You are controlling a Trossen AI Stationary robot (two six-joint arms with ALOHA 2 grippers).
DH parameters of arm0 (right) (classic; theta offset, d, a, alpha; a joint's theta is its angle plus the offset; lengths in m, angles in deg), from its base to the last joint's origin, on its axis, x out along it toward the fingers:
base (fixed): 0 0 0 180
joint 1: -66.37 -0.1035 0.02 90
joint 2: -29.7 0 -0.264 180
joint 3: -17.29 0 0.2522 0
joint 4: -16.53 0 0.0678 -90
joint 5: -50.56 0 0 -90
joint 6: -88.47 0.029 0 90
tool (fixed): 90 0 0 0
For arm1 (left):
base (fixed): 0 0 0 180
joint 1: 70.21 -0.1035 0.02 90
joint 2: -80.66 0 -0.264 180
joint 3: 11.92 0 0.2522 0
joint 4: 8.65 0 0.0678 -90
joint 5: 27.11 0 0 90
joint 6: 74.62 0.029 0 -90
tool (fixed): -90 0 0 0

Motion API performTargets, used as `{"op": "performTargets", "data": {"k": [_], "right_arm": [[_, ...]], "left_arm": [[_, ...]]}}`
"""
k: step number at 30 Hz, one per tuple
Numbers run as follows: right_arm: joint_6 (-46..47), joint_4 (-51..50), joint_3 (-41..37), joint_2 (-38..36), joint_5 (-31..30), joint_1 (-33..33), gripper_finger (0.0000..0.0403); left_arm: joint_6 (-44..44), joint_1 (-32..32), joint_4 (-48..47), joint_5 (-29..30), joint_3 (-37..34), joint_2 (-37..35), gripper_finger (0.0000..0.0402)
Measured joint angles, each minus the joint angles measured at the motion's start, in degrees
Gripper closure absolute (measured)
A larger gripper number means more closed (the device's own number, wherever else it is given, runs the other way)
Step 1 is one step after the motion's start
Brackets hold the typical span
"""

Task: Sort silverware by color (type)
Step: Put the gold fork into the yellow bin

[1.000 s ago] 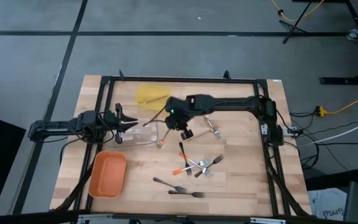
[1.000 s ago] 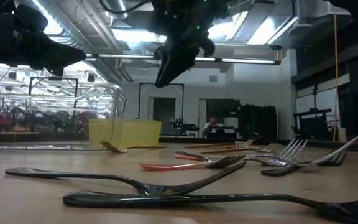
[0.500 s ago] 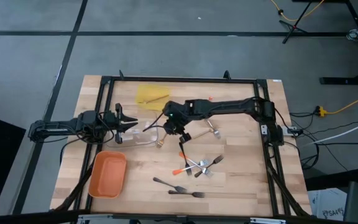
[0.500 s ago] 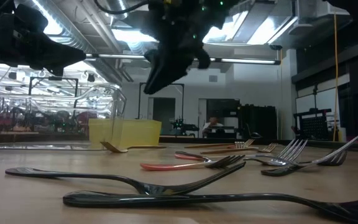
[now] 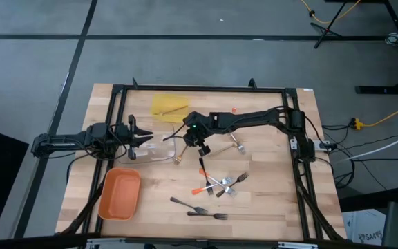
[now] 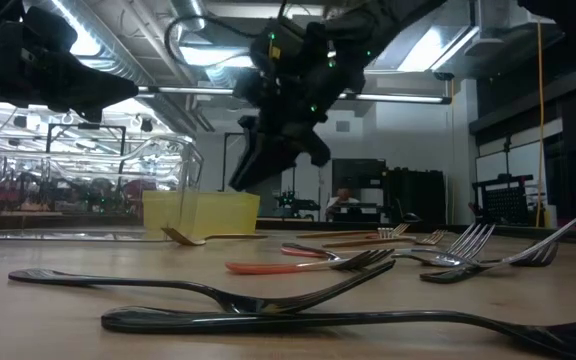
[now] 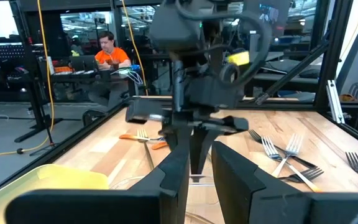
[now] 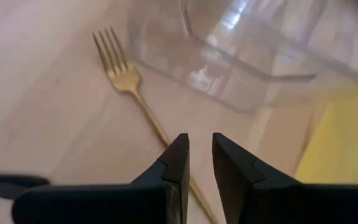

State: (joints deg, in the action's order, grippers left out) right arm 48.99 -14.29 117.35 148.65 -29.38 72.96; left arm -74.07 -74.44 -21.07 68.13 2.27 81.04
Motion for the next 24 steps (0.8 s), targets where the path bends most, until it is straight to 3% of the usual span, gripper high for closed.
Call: {"op": "performTargets", "data": {"k": [24], "right_arm": [[1.1,8.2,-2.0,6.9,5.1,1.3,0.0343]], "left_arm": [[0.0,0.0,0.0,0.0,0.0,0.0,0.0338]]}}
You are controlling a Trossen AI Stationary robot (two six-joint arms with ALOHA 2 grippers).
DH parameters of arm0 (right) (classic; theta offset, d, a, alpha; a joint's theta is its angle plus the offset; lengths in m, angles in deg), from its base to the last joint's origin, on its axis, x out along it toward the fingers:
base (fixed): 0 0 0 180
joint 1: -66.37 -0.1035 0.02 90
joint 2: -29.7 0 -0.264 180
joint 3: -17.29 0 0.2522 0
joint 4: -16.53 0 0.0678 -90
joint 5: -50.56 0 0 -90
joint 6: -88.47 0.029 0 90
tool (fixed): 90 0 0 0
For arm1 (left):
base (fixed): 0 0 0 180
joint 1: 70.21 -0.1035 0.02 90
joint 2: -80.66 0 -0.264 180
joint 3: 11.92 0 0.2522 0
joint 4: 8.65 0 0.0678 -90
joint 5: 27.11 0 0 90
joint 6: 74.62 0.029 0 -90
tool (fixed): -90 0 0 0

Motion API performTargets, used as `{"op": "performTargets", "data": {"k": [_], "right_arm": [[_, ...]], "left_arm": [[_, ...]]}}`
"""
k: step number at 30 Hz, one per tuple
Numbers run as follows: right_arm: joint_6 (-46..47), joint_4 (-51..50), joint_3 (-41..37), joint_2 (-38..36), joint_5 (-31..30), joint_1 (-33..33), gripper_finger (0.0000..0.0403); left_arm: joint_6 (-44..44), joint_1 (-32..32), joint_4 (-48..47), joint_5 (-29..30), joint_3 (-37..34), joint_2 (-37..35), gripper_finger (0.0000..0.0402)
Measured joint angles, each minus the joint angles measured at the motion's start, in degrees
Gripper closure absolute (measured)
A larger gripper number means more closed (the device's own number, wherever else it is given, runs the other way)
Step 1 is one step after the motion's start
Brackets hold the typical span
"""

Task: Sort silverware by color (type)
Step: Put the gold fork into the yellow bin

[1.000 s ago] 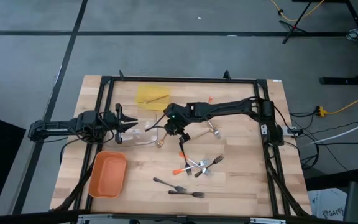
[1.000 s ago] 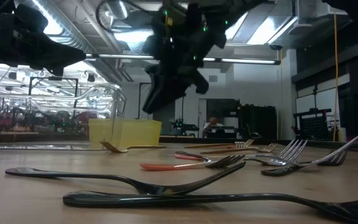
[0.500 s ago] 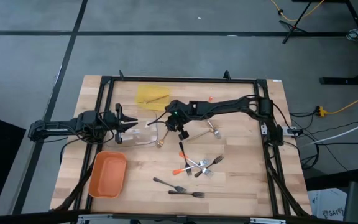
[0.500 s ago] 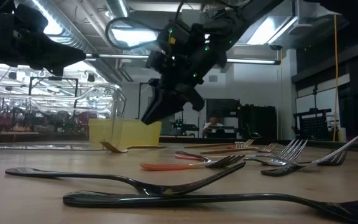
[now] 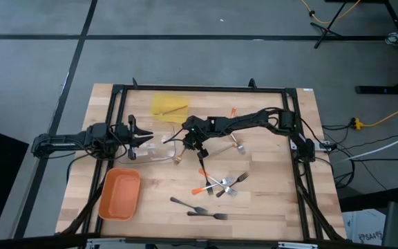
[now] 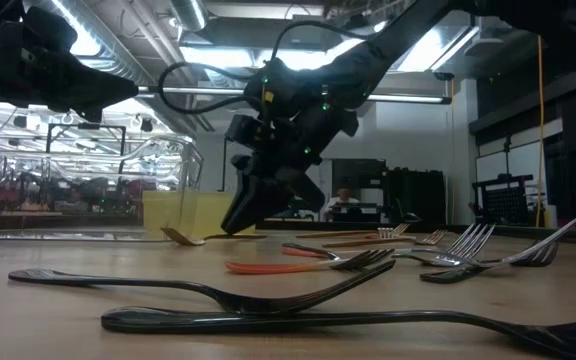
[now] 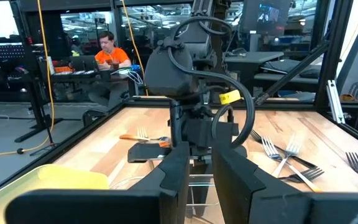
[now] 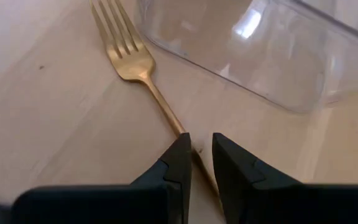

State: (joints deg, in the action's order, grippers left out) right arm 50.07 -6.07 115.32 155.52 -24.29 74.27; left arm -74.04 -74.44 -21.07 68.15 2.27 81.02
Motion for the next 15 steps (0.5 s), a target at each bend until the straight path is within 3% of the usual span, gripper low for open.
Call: {"op": "performTargets", "data": {"k": [15], "right_arm": [[4.4,-1.9,0.1,0.0,1.1,0.0,0.0343]], "left_arm": [[0.0,0.0,0.0,0.0,0.0,0.0,0.0338]]}}
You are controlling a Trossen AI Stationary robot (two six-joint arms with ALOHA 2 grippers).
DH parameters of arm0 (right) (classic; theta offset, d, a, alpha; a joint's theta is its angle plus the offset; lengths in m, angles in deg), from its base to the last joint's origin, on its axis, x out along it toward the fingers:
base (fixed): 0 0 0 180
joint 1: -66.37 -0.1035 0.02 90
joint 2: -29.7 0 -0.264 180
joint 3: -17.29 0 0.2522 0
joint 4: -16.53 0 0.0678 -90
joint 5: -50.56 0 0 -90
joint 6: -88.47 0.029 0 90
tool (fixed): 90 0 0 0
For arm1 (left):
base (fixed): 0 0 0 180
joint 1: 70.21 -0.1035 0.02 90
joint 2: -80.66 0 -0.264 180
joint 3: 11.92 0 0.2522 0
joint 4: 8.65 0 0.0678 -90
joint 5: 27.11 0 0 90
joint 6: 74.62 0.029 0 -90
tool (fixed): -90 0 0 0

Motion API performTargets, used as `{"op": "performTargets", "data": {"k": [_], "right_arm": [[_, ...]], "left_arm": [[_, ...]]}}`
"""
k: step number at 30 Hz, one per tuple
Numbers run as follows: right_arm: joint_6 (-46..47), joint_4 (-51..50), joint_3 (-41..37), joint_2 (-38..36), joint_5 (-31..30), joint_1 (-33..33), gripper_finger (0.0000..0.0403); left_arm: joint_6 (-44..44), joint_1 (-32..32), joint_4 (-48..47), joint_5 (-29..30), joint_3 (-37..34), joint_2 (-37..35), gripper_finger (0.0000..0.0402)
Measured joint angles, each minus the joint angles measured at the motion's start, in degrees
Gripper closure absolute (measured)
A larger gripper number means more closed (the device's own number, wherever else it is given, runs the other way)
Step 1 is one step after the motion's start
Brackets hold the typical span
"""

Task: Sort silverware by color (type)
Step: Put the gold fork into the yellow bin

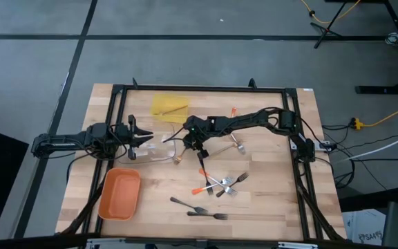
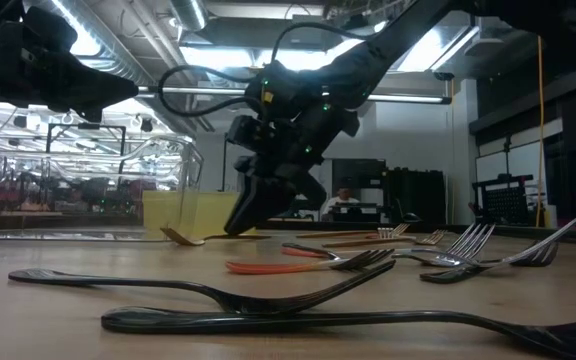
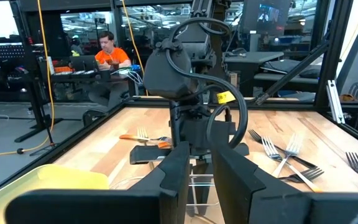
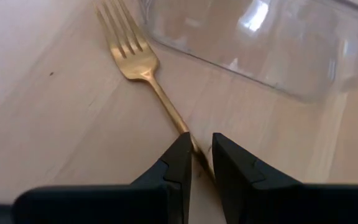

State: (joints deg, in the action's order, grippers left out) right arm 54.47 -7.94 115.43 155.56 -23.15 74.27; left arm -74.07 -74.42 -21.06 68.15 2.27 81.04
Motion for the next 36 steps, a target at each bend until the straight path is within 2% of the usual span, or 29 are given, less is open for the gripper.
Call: {"op": "performTargets", "data": {"k": [12,20,25,33,36], "right_arm": [[0.9,-2.9,0.0,0.0,-0.1,0.0,0.0343],[5.2,-3.6,0.0,0.0,-4.1,-0.1,0.0343],[5.8,-7.8,0.2,-0.2,-4.9,-0.1,0.0343],[5.8,-10.8,0.2,-0.3,-4.6,0.0,0.0343],[4.7,-11.6,0.2,-0.2,-1.8,0.0,0.0343]], "left_arm": [[0.0,0.0,0.0,0.0,0.0,0.0,0.0338],[0.0,0.0,0.0,0.0,0.0,0.0,0.0338],[0.0,0.0,0.0,0.0,0.0,0.0,0.0338],[0.0,0.0,0.0,0.0,0.0,0.0,0.0338],[0.0,0.0,0.0,0.0,0.0,0.0,0.0338]]}}
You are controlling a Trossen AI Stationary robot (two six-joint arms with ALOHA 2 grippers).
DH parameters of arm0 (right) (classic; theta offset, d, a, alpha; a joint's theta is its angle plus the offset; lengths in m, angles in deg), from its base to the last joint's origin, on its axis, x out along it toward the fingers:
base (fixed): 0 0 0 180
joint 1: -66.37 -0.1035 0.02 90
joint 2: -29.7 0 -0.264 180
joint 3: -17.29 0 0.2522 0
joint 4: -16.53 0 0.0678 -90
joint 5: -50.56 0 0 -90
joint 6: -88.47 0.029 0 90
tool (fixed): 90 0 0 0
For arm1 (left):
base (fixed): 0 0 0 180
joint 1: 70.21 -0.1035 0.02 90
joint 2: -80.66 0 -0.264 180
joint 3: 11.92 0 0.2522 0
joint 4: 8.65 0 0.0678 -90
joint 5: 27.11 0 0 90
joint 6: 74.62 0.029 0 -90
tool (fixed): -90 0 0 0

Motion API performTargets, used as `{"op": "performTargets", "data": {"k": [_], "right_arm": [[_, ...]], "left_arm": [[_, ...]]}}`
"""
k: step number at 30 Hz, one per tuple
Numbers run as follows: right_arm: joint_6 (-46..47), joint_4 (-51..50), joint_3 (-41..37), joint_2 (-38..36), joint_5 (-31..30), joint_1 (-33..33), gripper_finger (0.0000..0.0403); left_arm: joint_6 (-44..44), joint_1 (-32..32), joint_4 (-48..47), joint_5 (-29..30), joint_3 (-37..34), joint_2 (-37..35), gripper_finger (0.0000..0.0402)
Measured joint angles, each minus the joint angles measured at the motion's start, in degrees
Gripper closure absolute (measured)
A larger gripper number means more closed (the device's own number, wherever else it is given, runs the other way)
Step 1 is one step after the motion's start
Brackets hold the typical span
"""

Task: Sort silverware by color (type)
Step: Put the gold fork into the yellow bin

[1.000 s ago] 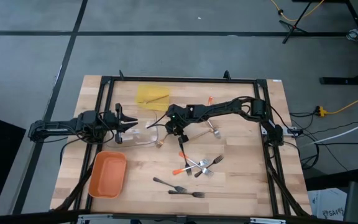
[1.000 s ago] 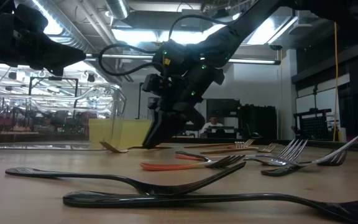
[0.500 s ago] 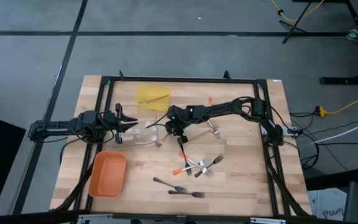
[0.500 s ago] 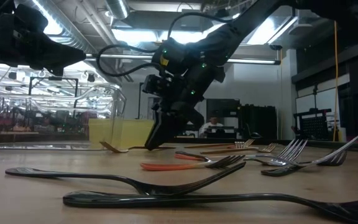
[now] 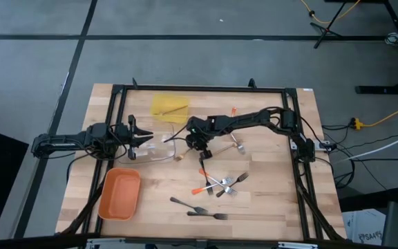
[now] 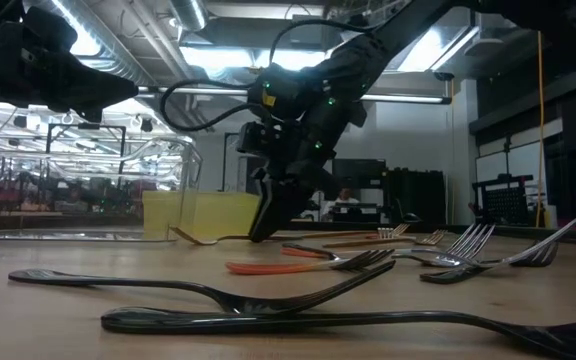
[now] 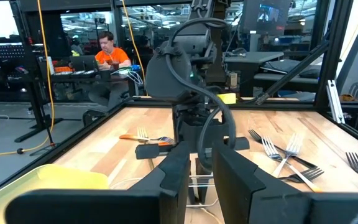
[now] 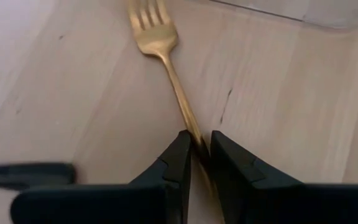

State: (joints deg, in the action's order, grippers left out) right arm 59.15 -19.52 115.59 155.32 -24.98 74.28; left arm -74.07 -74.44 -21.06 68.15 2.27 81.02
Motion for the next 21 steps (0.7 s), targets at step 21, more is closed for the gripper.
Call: {"op": "performTargets", "data": {"k": [21], "right_arm": [[-1.3,-1.1,-0.1,0.0,-0.8,0.0,0.0391]], "left_arm": [[0.0,0.0,0.0,0.2,0.0,0.0,0.0338]]}}
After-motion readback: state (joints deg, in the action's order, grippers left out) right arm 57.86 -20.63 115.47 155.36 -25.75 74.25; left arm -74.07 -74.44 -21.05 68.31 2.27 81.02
